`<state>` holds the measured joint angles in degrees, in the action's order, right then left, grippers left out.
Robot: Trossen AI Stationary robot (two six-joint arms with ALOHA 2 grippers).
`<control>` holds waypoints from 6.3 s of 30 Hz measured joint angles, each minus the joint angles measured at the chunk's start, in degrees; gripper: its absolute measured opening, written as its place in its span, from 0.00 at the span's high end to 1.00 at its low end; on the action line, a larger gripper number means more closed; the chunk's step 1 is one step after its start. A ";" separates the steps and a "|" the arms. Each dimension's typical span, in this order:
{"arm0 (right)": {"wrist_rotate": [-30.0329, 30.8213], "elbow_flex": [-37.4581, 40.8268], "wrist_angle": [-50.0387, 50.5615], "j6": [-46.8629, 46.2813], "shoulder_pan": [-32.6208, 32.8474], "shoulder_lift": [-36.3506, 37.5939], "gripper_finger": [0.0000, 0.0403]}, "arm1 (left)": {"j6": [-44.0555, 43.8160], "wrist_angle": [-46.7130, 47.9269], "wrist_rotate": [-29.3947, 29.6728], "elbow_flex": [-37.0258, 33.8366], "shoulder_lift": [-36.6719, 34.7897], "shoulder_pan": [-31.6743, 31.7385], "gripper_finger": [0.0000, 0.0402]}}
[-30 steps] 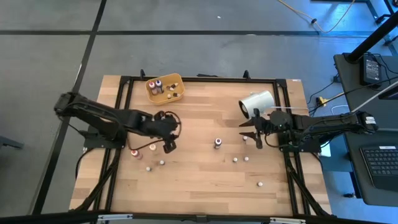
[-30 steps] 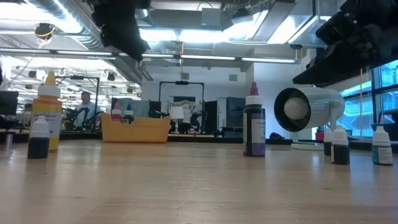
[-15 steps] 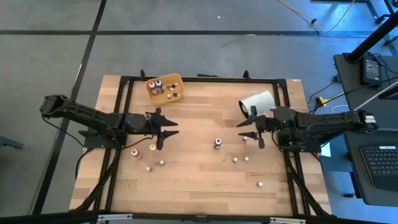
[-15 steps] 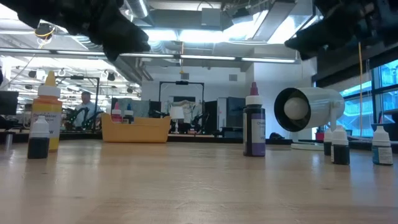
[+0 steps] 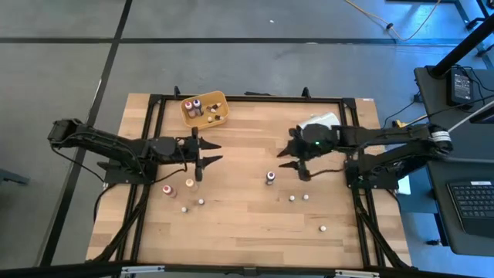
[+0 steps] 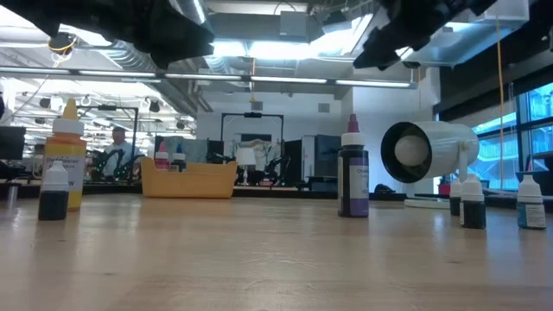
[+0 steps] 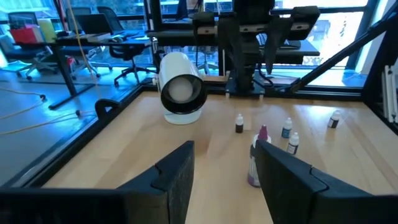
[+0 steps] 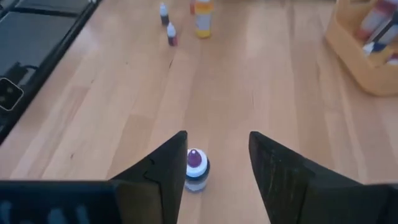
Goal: Pick & Place food coloring
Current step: Put the large purple food coloring bottle into the yellow bin
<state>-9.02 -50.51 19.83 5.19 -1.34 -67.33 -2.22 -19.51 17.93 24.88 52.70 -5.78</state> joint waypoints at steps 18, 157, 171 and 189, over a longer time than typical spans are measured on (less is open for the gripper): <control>-4.21 -0.86 -6.44 4.59 0.54 -12.90 0.40 | 2.17 0.03 0.85 0.00 0.03 0.28 0.59; 11.13 3.89 -13.47 6.34 1.02 3.31 0.57 | 0.42 -1.24 -1.50 0.02 -4.91 0.22 0.59; 12.03 24.26 -19.92 4.55 2.02 22.42 0.57 | 0.03 -5.41 -2.07 0.14 -4.72 1.23 0.59; 12.01 24.45 -20.84 8.76 2.00 23.34 0.57 | -0.61 41.50 -13.78 39.16 25.50 19.50 0.60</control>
<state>2.98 -26.06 -1.02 13.96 0.67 -43.99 -2.83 21.99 4.15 64.04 78.20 13.72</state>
